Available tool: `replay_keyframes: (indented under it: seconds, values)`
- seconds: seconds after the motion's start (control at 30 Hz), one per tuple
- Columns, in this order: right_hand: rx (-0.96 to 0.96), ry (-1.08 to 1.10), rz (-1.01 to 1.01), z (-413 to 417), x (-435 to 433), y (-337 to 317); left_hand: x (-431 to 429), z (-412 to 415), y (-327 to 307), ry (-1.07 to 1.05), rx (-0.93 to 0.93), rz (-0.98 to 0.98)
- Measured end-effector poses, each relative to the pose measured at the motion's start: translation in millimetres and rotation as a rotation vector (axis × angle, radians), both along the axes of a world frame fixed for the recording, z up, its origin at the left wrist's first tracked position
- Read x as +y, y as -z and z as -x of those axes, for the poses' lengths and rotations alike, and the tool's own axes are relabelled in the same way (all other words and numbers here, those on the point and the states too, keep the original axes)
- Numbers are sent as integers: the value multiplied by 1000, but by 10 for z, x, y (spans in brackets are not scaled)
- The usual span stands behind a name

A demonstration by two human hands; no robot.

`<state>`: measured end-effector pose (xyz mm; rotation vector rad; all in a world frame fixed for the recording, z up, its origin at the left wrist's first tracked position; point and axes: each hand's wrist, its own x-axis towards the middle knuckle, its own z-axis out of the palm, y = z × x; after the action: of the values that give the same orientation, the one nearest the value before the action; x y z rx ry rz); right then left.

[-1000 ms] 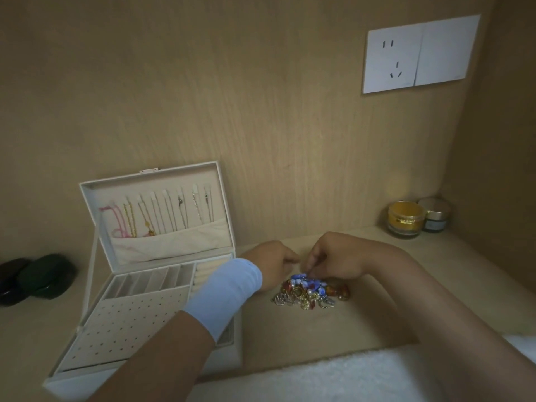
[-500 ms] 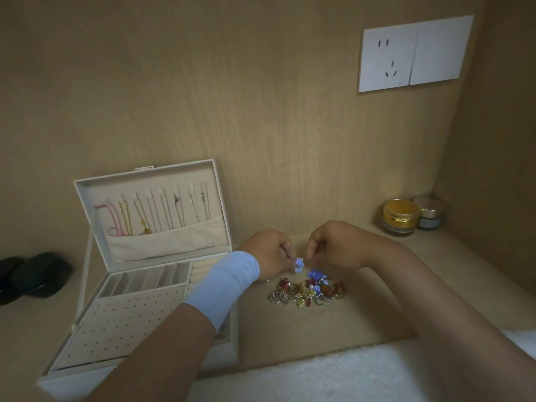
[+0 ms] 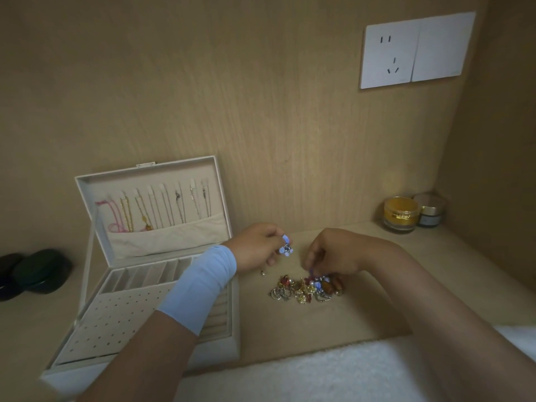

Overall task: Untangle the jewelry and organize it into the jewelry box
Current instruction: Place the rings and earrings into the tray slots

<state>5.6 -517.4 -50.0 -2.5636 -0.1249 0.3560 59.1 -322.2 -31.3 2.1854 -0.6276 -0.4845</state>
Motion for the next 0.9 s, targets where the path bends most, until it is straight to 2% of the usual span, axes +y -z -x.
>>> replay_keyframes:
  seconds: [0.13, 0.23, 0.37, 0.57, 0.67, 0.77, 0.9]
  values:
    - [-35, 24, 4, -13, -17, -17, 143, 36, -41, -10, 3, 67]
    - [-37, 22, -41, 10, -28, -81, 275, 75, -72, -20, 86, 184]
    - [-99, 92, -199, 52, 35, -210, 417, 111, -133, -71, 189, 331]
    - [-173, 201, -555, 86, 201, -266, 573, 122, -124, -116, 185, 371]
    - [-137, 214, -695, 105, 308, -296, 691, 127, -162, -104, 117, 336]
    - [-69, 147, -768, 143, 447, -321, 891, 126, -271, -134, 70, 337]
    - [-82, 87, -802, 178, 734, -417, 1252, 80, -352, -231, 56, 365]
